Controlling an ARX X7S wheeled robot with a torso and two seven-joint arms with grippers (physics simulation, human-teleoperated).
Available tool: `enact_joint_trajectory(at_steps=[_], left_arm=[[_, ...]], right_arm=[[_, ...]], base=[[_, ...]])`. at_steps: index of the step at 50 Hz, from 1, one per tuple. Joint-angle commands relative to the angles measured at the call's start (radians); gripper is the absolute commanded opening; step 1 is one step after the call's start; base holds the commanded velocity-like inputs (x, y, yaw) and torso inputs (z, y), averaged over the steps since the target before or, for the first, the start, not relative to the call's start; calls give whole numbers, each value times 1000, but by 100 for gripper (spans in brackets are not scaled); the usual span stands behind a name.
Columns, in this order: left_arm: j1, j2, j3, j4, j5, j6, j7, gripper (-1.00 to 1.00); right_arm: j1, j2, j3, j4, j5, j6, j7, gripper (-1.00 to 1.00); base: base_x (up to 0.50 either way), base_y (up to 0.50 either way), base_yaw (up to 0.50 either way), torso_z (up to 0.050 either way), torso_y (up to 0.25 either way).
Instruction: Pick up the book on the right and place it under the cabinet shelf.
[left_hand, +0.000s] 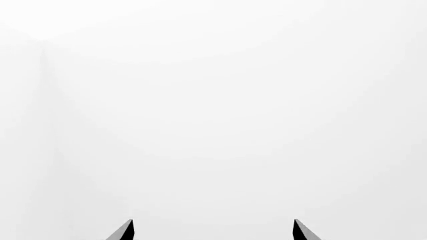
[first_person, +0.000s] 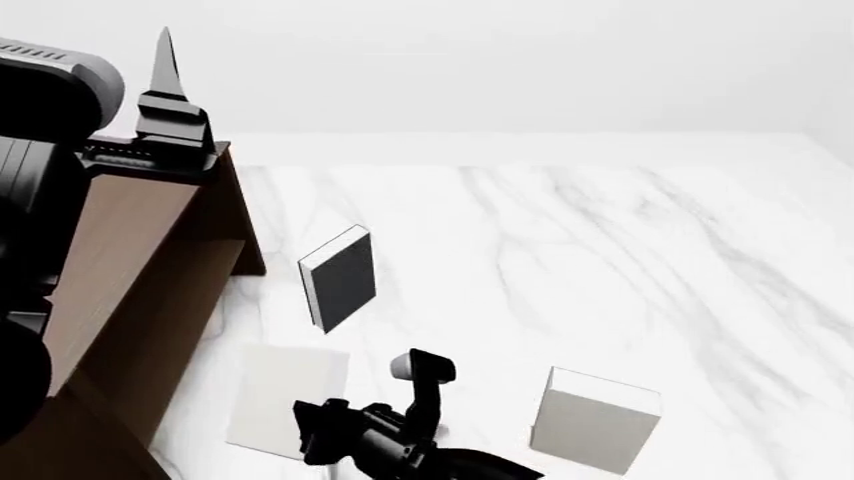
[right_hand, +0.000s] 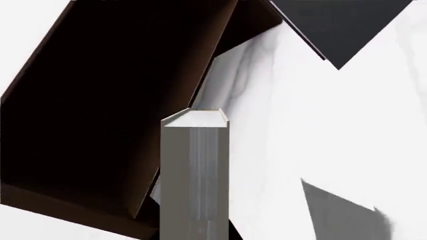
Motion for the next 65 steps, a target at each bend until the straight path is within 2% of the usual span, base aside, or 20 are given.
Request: enact_joint_trajectory(at_steps=[1,9,17,21,30,57,58,65], left_arm=[[8,-11,0,0,-8,6,-8,100],[15,-15,6,-3,-7,16,-9,100],[22,-22,10,-6,-4,24,-11,100],[28,-25,17,-8,0,32,-11,100],[42,-30,24,-12,6,43,-14,100],[43,-41,26,-16,-7,50,-26,100],[42,-41,25,-16,-9,50,-27,100],[38,-44,21,-15,-16,51,-28,100]], right_arm=[[95,-14,-163,213,134,-187,-56,-100],[187,-15,-437,364,347,-367,-85,-100],[297,-16,-848,467,718,-574,-144,-100],[322,-16,-956,483,826,-620,-167,-100],[325,-16,-988,530,868,-623,-177,-100],[304,-16,-990,568,815,-603,-123,-100],[303,-16,-989,568,810,-603,-121,100],[299,-16,-987,569,762,-598,-92,100]], base=[[0,0,0,0,0],[0,0,0,0,1],[0,0,0,0,1],[0,0,0,0,0],[0,0,0,0,0],[0,0,-1,0,0],[0,0,-3,0,0],[0,0,0,0,0]])
